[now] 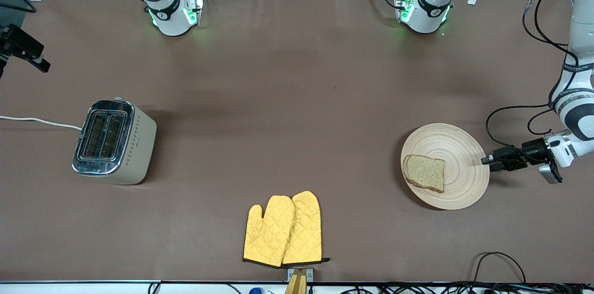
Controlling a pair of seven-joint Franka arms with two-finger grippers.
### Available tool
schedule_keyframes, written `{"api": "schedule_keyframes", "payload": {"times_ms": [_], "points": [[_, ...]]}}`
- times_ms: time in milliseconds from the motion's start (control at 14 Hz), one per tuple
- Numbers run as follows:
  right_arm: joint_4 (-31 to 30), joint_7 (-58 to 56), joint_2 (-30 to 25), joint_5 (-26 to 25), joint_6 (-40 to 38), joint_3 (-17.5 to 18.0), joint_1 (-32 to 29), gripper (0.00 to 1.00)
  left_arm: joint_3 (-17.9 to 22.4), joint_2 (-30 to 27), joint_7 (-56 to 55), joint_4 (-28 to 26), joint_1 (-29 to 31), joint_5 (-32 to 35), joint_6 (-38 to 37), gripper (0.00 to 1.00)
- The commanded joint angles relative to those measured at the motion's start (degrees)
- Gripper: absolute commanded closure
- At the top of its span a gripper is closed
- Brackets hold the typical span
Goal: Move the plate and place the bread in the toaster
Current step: 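Move the left gripper down beside the wooden plate rim, then push the wooden plate with the left gripper toward the table middle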
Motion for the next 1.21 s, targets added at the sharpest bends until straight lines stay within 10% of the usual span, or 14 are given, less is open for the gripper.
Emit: {"api": "schedule_keyframes", "payload": {"times_ms": [0, 712, 1140], "points": [[-2.4, -0.3, 0.2, -0.1, -0.3, 0.0, -1.8, 0.0, -0.4, 1.1, 0.7, 1.0, 0.0, -1.2, -1.0, 0.3], [-6.3, -0.5, 0.8, -5.2, -0.1, 0.0, -3.7, 0.0, -1.3, 1.9, 0.6, 1.0, 0.3, -1.9, -2.4, 1.0], [-6.1, -0.4, 0.7, -5.1, -0.1, 0.1, -3.8, 0.0, -5.0, 0.3, -8.6, 1.0, 0.8, -3.4, -9.3, 1.0]]}}
